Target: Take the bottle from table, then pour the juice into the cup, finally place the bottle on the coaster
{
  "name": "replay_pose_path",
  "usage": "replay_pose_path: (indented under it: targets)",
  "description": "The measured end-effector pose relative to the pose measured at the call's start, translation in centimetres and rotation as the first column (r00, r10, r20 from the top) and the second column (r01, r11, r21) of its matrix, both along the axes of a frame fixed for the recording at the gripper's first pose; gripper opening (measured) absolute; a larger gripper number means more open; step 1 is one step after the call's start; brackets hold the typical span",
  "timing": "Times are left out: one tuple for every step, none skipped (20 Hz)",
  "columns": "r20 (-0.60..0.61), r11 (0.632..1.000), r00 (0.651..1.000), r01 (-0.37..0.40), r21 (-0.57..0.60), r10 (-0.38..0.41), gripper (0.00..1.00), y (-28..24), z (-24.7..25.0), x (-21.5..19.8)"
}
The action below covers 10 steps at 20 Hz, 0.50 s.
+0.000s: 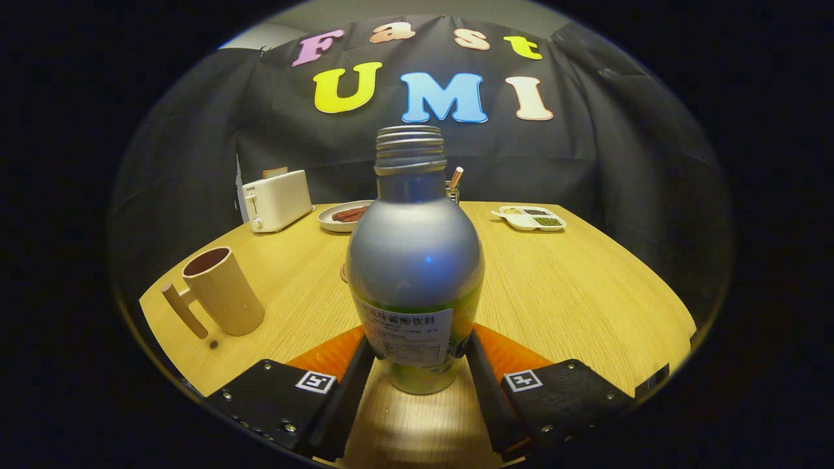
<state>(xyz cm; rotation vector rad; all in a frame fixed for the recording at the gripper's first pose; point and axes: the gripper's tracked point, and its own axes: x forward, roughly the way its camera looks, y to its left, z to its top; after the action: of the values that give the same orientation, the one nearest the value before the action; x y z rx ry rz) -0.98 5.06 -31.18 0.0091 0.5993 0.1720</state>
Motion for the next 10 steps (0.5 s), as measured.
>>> replay_pose_path:
  targets:
    - [-0.002,1.0,1.0,0.008,-0.005,-0.008,0.78,-0.2,0.4,0.2]
    - [0.0,1.0,1.0,0.009,-0.011,-0.009,0.78,-0.1,0.7,0.3]
    - [-0.004,1.0,1.0,0.008,-0.026,-0.008,0.75,-0.2,1.1,0.4]
    - [-0.005,0.999,1.0,0.004,-0.041,-0.005,0.75,-0.3,1.2,0.6]
    - [-0.002,0.998,1.0,0.005,-0.06,-0.005,0.74,-0.3,1.6,1.0]
    - [-0.015,0.997,1.0,-0.012,-0.078,0.011,0.72,-0.2,2.0,0.8]
    - [-0.018,0.994,1.0,-0.025,-0.109,0.023,0.7,-0.1,2.2,1.0]
    - [-0.013,0.989,0.999,-0.039,-0.143,0.037,0.7,0.1,2.8,1.3]
    - [-0.007,0.984,0.999,-0.054,-0.17,0.053,0.7,0.4,3.3,1.5]
    - [-0.005,0.979,0.997,-0.071,-0.189,0.072,0.7,0.7,3.8,1.5]
